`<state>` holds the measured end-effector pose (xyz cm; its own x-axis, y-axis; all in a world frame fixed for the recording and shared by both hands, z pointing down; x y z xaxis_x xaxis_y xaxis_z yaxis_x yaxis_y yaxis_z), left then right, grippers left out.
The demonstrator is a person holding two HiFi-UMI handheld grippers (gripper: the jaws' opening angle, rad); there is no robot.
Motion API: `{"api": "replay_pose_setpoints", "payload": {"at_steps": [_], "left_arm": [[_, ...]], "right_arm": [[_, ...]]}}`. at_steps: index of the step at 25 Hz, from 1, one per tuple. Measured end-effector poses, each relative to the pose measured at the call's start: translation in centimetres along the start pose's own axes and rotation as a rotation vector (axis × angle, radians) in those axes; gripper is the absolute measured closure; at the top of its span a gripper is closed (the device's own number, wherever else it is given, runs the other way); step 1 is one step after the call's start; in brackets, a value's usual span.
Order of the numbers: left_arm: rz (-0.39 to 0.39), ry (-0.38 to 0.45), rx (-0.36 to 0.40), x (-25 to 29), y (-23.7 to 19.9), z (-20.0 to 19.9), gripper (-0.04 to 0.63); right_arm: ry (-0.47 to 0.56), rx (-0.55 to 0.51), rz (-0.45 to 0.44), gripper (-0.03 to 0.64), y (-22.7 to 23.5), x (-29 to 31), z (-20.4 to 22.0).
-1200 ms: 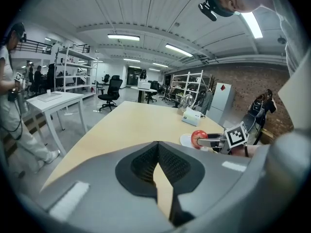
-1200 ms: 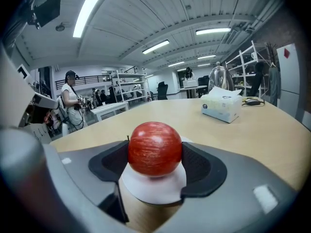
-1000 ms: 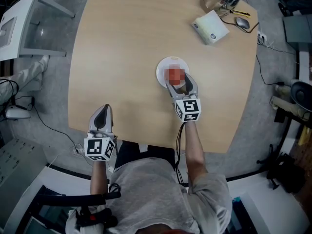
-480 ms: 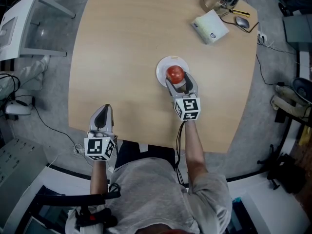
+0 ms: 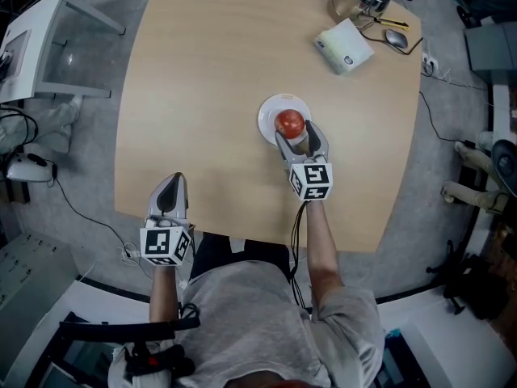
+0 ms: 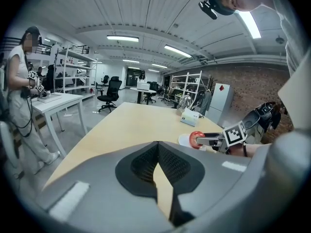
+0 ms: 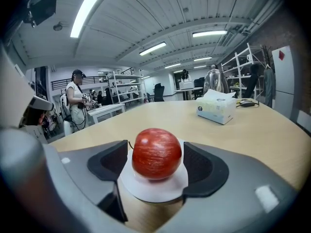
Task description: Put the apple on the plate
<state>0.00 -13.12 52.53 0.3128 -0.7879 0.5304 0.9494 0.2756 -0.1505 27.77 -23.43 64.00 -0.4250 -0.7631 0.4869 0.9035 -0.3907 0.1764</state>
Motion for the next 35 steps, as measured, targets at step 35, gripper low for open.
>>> {"api": "replay_pose_setpoints", "payload": {"at_steps": [35], "left_arm": [[0.038,0.173,0.051,-5.0,1.0,-4.9,0.575]], "right_arm": [[0.133,-0.037,0.058,0.335,-2.6,-8.0,-5.8]]}}
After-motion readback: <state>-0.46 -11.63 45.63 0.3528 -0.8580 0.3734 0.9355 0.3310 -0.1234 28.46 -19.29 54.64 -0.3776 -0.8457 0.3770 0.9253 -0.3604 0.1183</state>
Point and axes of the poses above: the fingertips, and each gripper's own axes: x forward along the fingers, y to its right, z out of its underside, the point moved 1 cm from there along -x, backward along the fingers, and after that the axes turned 2 degrees about -y, right-handed, at the moved point
